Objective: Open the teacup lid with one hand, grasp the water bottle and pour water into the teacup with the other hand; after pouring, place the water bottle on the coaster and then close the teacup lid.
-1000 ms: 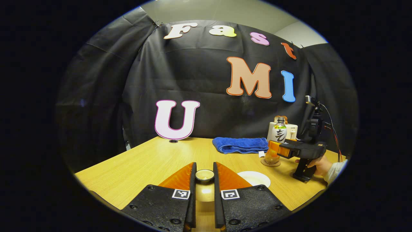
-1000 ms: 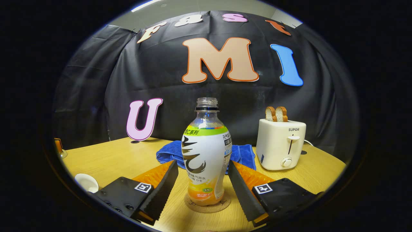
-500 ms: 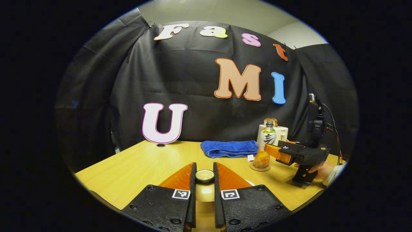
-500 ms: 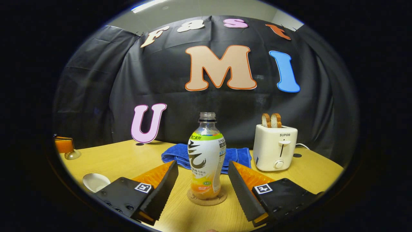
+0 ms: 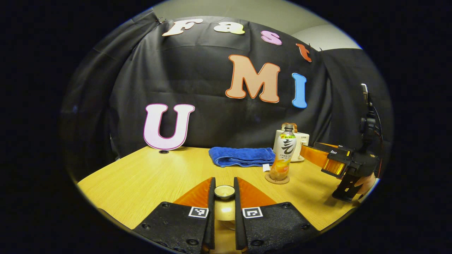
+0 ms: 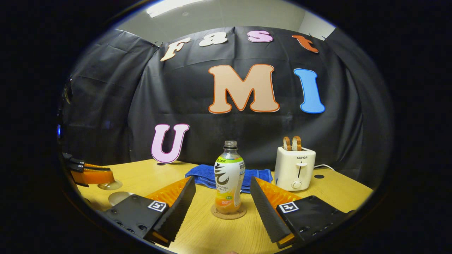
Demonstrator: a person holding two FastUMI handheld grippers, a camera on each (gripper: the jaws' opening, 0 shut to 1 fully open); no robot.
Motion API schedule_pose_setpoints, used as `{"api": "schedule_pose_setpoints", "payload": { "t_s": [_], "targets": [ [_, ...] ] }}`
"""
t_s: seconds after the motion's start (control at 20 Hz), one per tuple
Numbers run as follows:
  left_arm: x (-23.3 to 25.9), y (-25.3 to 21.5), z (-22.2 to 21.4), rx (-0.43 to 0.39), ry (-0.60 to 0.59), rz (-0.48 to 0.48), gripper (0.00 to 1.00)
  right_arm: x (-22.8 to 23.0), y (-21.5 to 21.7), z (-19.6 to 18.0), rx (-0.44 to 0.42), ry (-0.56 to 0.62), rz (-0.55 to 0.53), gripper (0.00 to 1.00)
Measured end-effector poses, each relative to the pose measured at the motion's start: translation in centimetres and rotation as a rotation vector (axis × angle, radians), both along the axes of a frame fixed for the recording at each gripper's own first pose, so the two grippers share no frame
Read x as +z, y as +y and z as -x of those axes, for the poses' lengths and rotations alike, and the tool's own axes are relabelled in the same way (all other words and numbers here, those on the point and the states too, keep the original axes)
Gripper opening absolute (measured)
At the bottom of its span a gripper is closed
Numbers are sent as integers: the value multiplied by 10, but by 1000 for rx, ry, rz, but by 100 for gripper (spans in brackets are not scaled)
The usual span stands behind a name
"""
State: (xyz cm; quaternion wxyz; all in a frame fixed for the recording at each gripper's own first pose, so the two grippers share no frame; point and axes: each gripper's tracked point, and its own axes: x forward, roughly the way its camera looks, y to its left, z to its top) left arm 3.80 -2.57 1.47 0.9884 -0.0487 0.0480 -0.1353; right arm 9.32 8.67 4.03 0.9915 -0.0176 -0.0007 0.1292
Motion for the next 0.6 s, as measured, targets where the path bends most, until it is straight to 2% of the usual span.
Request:
{"api": "schedule_pose_setpoints", "payload": {
  "t_s": [0.1,0.15,0.2,0.35,0.4,0.45,0.6],
  "targets": [
    [-3,-9,-2,-21,0,-16,20,-5,-1,5,4,15,9,98],
    [-6,-13,-3,-29,2,-23,20,-6,-1,8,5,17,10,92],
    [-9,-17,-4,-37,7,-28,20,-7,-2,11,5,16,10,98],
    [-19,-27,-5,-57,31,-35,20,-7,-3,18,7,12,12,98],
    [-20,-29,-6,-59,34,-39,20,-7,-3,21,8,9,12,92],
    [-21,-30,-6,-62,35,-43,20,-6,-3,22,9,8,9,98],
    [-25,-33,-7,-65,38,-48,20,-7,-3,26,12,12,-4,98]
  ]
}}
